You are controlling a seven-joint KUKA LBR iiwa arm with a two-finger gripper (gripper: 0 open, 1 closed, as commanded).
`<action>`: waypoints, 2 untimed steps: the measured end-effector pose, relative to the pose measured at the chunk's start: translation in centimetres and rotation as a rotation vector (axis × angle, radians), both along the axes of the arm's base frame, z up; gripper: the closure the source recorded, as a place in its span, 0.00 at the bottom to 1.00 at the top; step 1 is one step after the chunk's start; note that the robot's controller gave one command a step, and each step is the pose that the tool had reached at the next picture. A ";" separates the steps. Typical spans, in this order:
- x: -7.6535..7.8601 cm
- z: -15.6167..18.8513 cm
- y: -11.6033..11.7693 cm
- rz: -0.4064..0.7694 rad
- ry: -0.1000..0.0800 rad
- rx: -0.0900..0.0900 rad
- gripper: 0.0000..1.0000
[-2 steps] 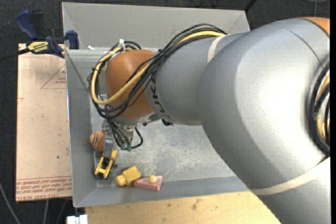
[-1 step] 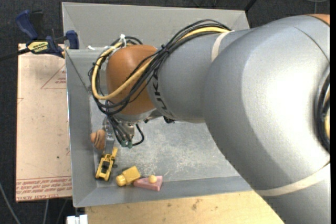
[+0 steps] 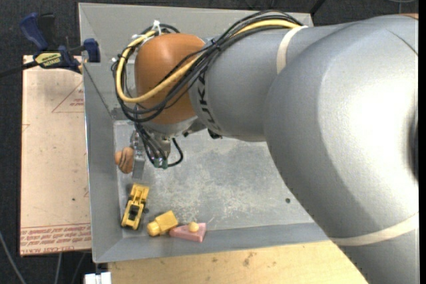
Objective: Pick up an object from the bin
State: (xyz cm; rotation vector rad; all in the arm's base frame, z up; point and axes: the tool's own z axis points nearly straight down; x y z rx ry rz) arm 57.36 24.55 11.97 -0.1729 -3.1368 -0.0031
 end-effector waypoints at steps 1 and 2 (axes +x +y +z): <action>-1.7 4.9 -0.8 0.018 0.006 -0.004 1.00; -0.6 6.8 -0.9 -0.008 -0.001 0.000 1.00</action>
Offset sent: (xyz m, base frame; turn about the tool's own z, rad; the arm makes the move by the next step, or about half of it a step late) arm -0.0023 -0.0112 0.0624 0.0171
